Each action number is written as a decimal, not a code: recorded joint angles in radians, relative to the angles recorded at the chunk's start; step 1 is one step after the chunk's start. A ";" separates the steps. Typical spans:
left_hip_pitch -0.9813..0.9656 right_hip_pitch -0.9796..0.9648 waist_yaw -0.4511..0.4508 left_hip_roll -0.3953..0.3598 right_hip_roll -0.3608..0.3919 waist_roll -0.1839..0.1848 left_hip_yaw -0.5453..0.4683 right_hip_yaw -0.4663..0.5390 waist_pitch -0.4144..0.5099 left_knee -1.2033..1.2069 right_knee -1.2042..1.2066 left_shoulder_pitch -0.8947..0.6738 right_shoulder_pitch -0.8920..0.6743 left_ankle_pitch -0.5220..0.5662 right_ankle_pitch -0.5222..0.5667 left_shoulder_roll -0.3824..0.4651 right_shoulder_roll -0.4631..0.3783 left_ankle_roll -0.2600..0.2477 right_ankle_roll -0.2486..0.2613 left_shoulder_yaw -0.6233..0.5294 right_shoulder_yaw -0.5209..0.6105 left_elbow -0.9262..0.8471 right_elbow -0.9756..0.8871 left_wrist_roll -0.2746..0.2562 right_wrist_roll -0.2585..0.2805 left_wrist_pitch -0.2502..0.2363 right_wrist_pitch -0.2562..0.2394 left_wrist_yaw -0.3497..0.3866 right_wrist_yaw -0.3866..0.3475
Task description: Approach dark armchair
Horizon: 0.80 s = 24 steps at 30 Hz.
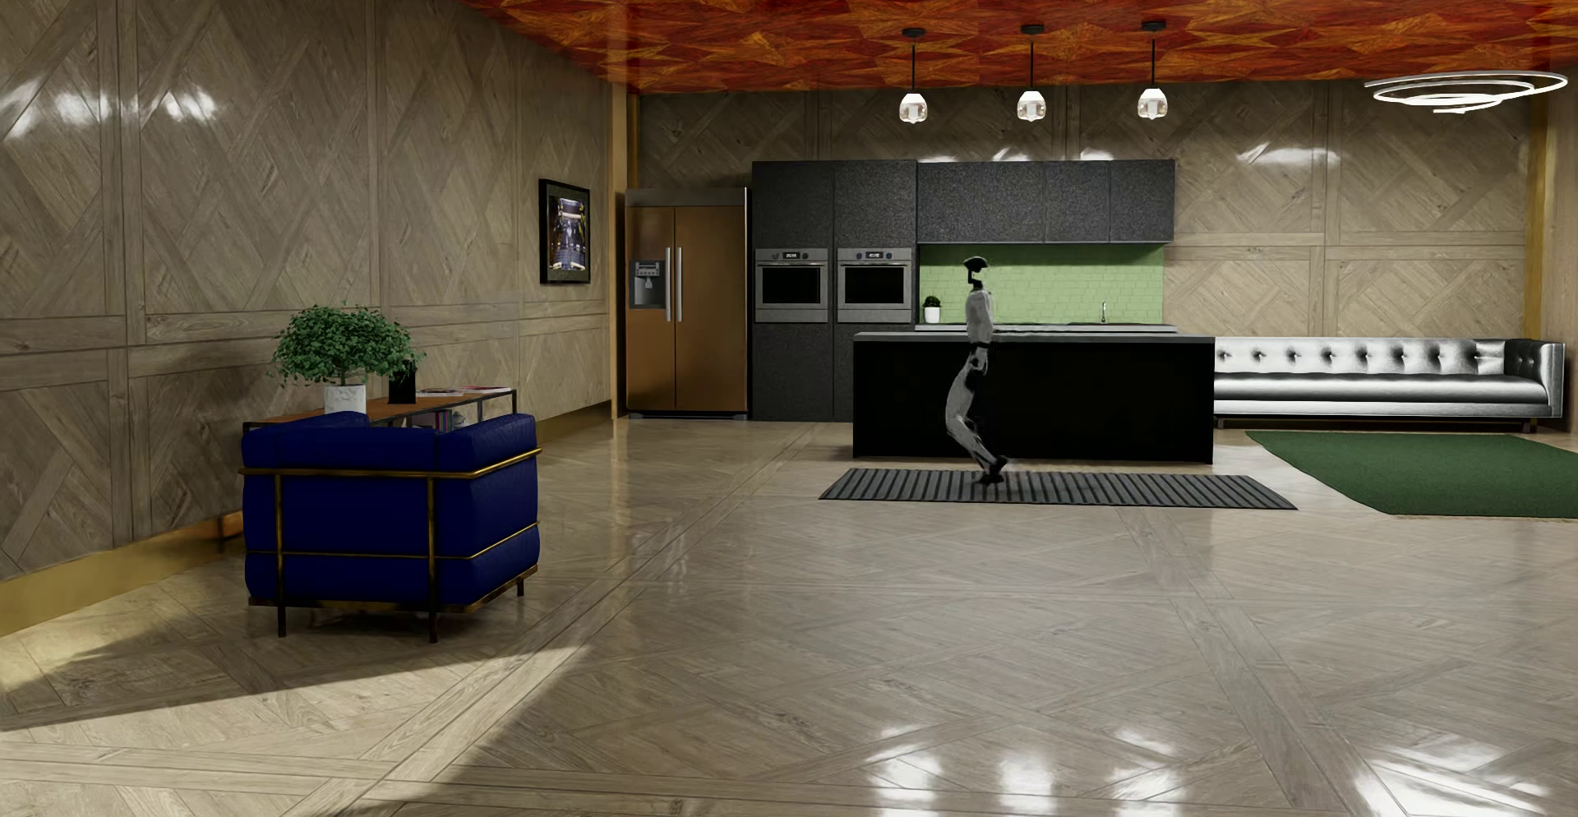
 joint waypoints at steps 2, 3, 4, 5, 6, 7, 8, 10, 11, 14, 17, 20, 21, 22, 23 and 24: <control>-0.091 0.168 0.092 -0.010 -0.022 -0.021 0.000 0.000 0.006 -0.375 -0.097 0.025 -0.023 0.155 -0.030 0.020 -0.020 0.000 0.000 -0.056 -0.025 0.011 -0.082 0.000 0.000 0.000 0.000 0.000 0.000; -0.126 0.231 0.127 -0.008 -0.025 -0.022 0.000 0.000 -0.003 -0.553 -0.130 0.045 -0.043 0.090 -0.069 0.026 -0.032 0.000 0.000 -0.051 -0.027 0.002 -0.110 0.000 0.000 0.000 0.000 0.000 0.000; -0.149 0.288 0.138 -0.008 -0.021 -0.022 0.000 0.000 -0.013 -0.690 -0.148 0.059 -0.072 -0.135 -0.114 0.025 -0.040 0.000 0.000 -0.037 -0.031 0.015 -0.117 0.000 0.000 0.000 0.000 0.000 0.000; -0.163 0.343 0.148 -0.009 -0.023 -0.026 0.000 0.000 -0.024 -0.742 -0.154 0.066 -0.089 -0.365 -0.149 0.021 -0.048 0.000 0.000 -0.058 -0.035 0.033 -0.125 0.000 0.000 0.000 0.000 0.000 0.000; -0.186 0.369 0.179 0.002 -0.025 -0.028 0.000 0.000 -0.027 -0.730 -0.139 0.070 -0.097 -0.415 -0.165 0.021 -0.041 0.000 0.000 -0.078 -0.061 0.040 -0.115 0.000 0.000 0.000 0.000 0.000 0.000; -0.204 0.401 0.198 -0.014 -0.039 -0.039 0.000 0.000 -0.020 -0.709 -0.107 0.074 -0.097 -0.236 -0.142 0.017 -0.036 0.000 0.000 -0.092 -0.070 0.052 -0.096 0.000 0.000 0.000 0.000 0.000 0.000; -0.249 0.410 0.209 -0.028 -0.058 -0.060 0.000 0.000 -0.025 -0.629 -0.060 0.079 -0.089 0.002 -0.057 0.016 -0.020 0.000 0.000 -0.095 -0.087 0.054 -0.070 0.000 0.000 0.000 0.000 0.000 0.000; -0.198 0.367 0.193 -0.086 -0.115 -0.106 0.000 0.000 -0.021 -0.504 0.208 0.071 -0.030 0.112 0.297 0.016 0.017 0.000 0.000 -0.115 -0.080 0.080 0.001 0.000 0.000 0.000 0.000 0.000 0.000; -0.153 0.267 0.162 -0.118 -0.127 -0.105 0.000 0.000 -0.030 -0.479 0.414 0.072 0.001 0.094 0.424 0.007 0.024 0.000 0.000 -0.083 -0.064 0.084 0.016 0.000 0.000 0.000 0.000 0.000 0.000; 0.124 -0.007 0.012 -0.123 -0.142 -0.073 0.000 0.000 -0.003 -0.561 0.765 0.004 0.055 -0.099 0.069 0.020 0.013 0.000 0.000 -0.089 0.018 0.020 0.050 0.000 0.000 0.000 0.000 0.000 0.000; 0.387 -0.196 -0.152 -0.072 -0.142 -0.009 0.000 0.000 -0.012 -0.702 0.428 -0.099 0.117 -0.328 0.032 0.054 -0.006 0.000 0.000 -0.084 0.006 -0.070 0.082 0.000 0.000 0.000 0.000 0.000 0.000; 0.560 -0.275 -0.228 -0.047 -0.155 0.012 0.000 0.000 -0.051 -0.764 -0.068 -0.200 0.142 -0.525 0.252 0.069 -0.022 0.000 0.000 0.015 0.024 -0.097 0.117 0.000 0.000 0.000 0.000 0.000 0.000; 0.592 -0.316 -0.227 -0.049 -0.156 0.021 0.000 0.000 -0.066 -0.763 -0.481 -0.222 0.143 -0.539 0.346 0.068 -0.024 0.000 0.000 0.058 0.019 -0.100 0.132 0.000 0.000 0.000 0.000 0.000 0.000; 0.621 -0.356 -0.254 -0.028 -0.156 0.028 0.000 0.000 -0.067 -0.741 -0.145 -0.232 0.142 -0.514 0.265 0.084 -0.029 0.000 0.000 0.065 0.036 -0.126 0.131 0.000 0.000 0.000 0.000 0.000 0.000; 0.663 -0.375 -0.282 0.002 -0.127 0.044 0.000 0.000 -0.054 -0.699 -0.052 -0.211 0.134 -0.453 0.275 0.085 -0.031 0.000 0.000 0.121 0.054 -0.152 0.144 0.000 0.000 0.000 0.000 0.000 0.000; 0.651 -0.395 -0.300 0.031 -0.106 0.063 0.000 0.000 -0.070 -0.596 0.037 -0.190 0.135 -0.326 0.326 0.066 -0.030 0.000 0.000 0.148 0.059 -0.137 0.163 0.000 0.000 0.000 0.000 0.000 0.000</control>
